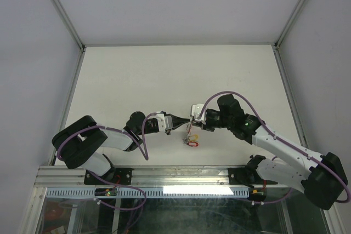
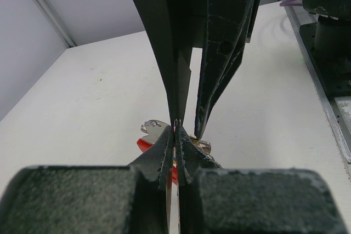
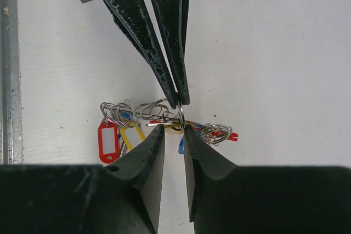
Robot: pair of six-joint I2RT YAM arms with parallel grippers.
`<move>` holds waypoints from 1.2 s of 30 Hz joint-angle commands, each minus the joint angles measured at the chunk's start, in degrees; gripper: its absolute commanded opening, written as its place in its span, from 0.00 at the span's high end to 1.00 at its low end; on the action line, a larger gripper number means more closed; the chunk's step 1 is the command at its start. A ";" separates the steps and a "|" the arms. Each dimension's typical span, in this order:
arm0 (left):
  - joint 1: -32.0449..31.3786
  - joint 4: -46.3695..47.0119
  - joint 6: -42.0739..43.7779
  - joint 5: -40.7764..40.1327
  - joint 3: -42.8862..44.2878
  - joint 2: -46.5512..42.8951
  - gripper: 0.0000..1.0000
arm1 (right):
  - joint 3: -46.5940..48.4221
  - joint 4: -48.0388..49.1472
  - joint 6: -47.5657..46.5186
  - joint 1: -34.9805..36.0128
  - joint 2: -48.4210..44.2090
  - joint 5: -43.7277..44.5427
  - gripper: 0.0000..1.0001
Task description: Put the keys on the keyring
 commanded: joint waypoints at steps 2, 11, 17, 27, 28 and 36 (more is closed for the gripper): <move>0.59 2.72 0.00 1.67 0.30 0.38 1.00 | 2.55 5.08 0.36 0.72 -0.32 -0.63 0.77; 0.55 2.57 0.00 1.76 0.44 0.48 1.00 | 2.54 6.12 1.02 0.72 -1.71 0.05 0.76; 0.54 2.51 0.07 1.85 0.52 0.58 1.00 | 2.77 6.34 1.57 0.72 -2.28 -0.85 0.78; 0.59 2.33 0.26 1.24 0.34 0.18 1.00 | 2.37 1.01 -0.10 0.72 -4.48 2.01 0.78; 0.57 2.26 0.27 1.16 0.31 0.14 1.00 | 2.29 0.68 -0.12 0.72 -4.78 2.33 0.78; 0.58 2.24 0.36 1.31 0.34 0.29 1.00 | 1.83 0.93 -0.29 0.71 -4.86 2.63 0.77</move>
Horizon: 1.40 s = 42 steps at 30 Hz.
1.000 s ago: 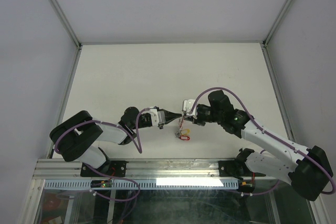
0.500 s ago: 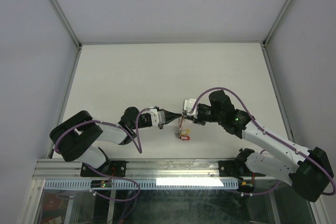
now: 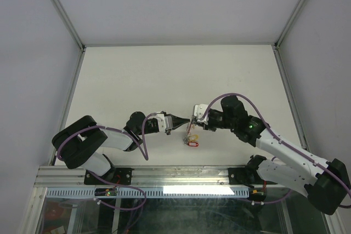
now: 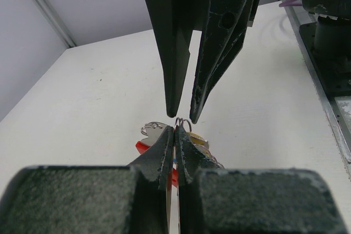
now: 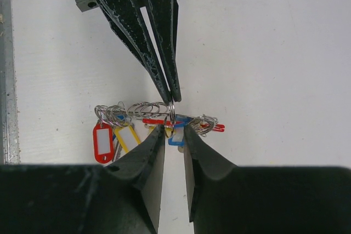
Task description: Put the keys on the keyring
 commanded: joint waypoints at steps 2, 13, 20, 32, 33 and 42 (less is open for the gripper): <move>0.59 2.30 0.23 1.33 0.34 0.29 1.00 | 1.89 2.57 -0.50 0.32 -0.14 0.06 0.76; 0.55 2.14 0.33 1.45 0.38 0.31 1.00 | 2.42 4.76 -0.11 0.32 2.81 -2.04 0.77; 0.58 2.06 0.42 1.54 0.37 0.36 1.00 | 2.73 5.76 0.58 1.04 3.40 -3.26 0.78; 0.59 2.19 0.35 1.44 0.44 0.50 1.00 | 4.18 1.68 1.29 1.38 4.05 -4.42 0.94; 0.55 2.17 0.34 1.36 0.44 0.49 1.00 | 4.58 0.75 1.55 1.38 3.97 -4.30 0.97; 0.63 0.00 -0.28 0.64 1.27 -0.21 0.78 | 13.73 -18.14 -1.08 1.38 5.28 3.05 1.00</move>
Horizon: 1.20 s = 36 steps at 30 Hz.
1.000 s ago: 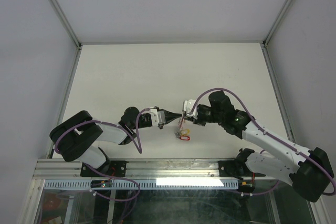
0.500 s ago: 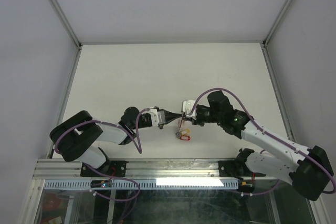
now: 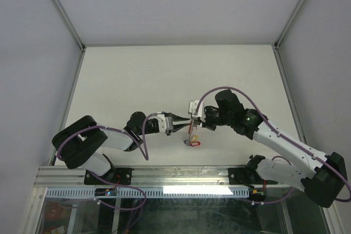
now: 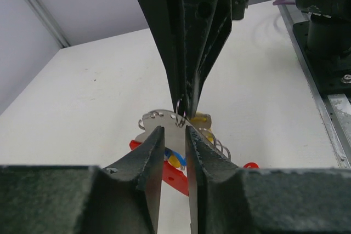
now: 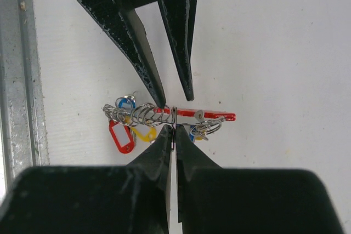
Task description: Put the keys on the keyring
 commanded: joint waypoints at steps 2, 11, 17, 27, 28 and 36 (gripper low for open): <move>0.68 -0.88 0.04 -0.19 1.41 -0.35 0.71 | 10.13 -13.69 -1.41 0.33 1.88 3.86 1.00; 0.63 -3.55 0.98 -0.70 2.28 -0.53 0.67 | 27.18 -32.32 7.29 3.38 14.96 12.96 1.00; 0.64 -3.21 0.04 -0.96 2.33 -0.63 0.67 | 34.68 -38.88 12.98 5.38 22.95 21.27 1.00; 0.57 -2.44 -1.00 -3.03 2.24 -0.31 0.62 | 43.07 -46.19 19.17 5.73 30.80 27.58 1.00; 0.59 -2.34 -1.09 -3.59 2.18 -0.14 0.61 | 44.18 -46.98 20.39 5.74 31.74 27.80 1.00; 0.37 6.37 -6.52 -9.43 0.86 2.68 0.32 | 48.71 -52.57 28.66 5.74 38.45 26.17 1.00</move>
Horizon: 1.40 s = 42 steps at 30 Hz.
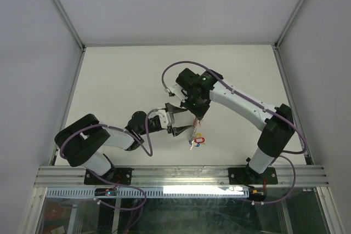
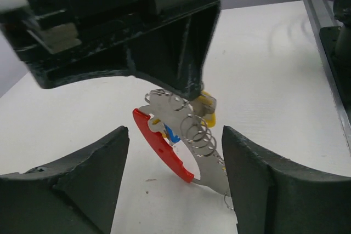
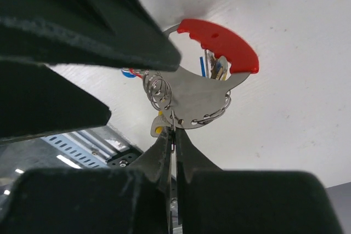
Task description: Put the keys on the keyring
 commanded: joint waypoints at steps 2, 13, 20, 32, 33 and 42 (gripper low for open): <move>0.27 8.87 -4.87 -4.52 0.41 2.77 0.32 | 2.24 -2.38 6.79 0.29 0.91 -1.54 1.00; -2.16 5.42 -1.40 -3.22 1.89 3.52 0.38 | 6.92 -4.70 9.20 -0.70 4.15 -2.73 1.00; -5.47 4.75 1.16 -8.15 2.61 4.98 0.38 | 7.67 -2.88 10.38 -1.55 2.82 -3.28 1.00; -8.57 -2.79 7.86 -16.98 4.74 5.56 0.47 | 8.82 -1.45 11.94 -2.43 0.80 -7.21 1.00; -8.75 -3.08 8.17 -17.40 4.82 5.57 0.48 | 8.85 -1.27 12.00 -2.43 0.62 -7.78 1.00; -9.60 -8.11 11.42 -21.75 6.07 4.80 0.74 | 9.73 -1.39 12.83 -2.80 -0.60 -10.53 1.00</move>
